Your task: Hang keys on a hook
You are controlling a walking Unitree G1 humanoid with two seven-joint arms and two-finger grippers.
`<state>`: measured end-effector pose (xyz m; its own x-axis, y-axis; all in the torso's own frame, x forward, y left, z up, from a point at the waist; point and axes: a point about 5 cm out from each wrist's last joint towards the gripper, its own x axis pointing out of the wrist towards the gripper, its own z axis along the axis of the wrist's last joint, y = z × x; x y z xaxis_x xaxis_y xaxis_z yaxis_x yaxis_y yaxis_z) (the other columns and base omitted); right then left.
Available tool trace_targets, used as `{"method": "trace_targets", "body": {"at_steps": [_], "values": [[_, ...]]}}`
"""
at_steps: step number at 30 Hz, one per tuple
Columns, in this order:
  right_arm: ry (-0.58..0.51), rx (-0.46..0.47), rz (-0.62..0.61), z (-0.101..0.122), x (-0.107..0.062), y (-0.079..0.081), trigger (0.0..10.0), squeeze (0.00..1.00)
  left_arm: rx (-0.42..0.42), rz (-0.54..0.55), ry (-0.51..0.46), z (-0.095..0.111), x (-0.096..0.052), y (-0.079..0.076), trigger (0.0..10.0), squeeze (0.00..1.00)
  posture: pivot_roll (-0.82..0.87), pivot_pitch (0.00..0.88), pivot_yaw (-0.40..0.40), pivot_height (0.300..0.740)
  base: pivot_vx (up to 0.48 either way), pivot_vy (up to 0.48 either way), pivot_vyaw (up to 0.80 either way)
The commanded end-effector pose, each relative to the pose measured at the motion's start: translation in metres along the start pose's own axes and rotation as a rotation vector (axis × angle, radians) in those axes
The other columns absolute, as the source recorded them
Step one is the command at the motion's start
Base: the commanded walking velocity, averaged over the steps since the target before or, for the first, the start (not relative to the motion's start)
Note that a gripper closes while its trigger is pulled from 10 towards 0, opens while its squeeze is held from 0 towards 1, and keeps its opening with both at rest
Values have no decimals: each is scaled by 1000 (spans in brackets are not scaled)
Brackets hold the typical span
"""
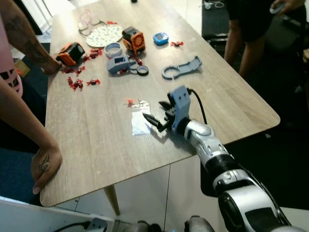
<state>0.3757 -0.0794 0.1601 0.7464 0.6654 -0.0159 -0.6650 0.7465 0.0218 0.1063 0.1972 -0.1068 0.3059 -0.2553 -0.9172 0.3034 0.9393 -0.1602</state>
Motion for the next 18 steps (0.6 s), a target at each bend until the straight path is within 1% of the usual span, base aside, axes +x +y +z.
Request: {"method": "trace_targets", "body": {"at_steps": [1, 4, 6, 7, 11, 15, 17, 18], "values": [[21, 47, 5, -5, 5, 7, 10000, 0, 15, 20, 52, -15, -7, 9, 10000, 0, -112, 236, 188, 740, 0, 0, 0], [8, 97, -10, 6, 12, 6, 10000, 0, 20, 19, 50, -15, -7, 11, 10000, 0, -111, 236, 189, 740, 0, 0, 0], [-11, 130, 7, 15, 16, 7, 10000, 0, 22, 20, 48, -15, -7, 11, 10000, 0, -107, 236, 188, 740, 0, 0, 0], [-11, 130, 7, 15, 16, 7, 10000, 0, 22, 20, 48, -15, -7, 11, 10000, 0, -107, 236, 188, 740, 0, 0, 0], [-23, 180, 12, 32, 21, 5, 10000, 0, 23, 18, 48, -16, -8, 11, 10000, 0, -107, 239, 189, 740, 0, 0, 0], [2, 175, -12, 38, 23, 2, 10000, 0, 23, 15, 50, -17, -8, 11, 10000, 0, -109, 245, 189, 740, 0, 0, 0], [38, 155, -51, 42, 25, -2, 10000, 0, 23, 11, 53, -18, -8, 10, 10000, 0, -109, 248, 189, 740, 0, 0, 0], [38, 155, -51, 42, 25, -2, 10000, 0, 23, 11, 53, -18, -8, 10, 10000, 0, -109, 248, 189, 740, 0, 0, 0]]}}
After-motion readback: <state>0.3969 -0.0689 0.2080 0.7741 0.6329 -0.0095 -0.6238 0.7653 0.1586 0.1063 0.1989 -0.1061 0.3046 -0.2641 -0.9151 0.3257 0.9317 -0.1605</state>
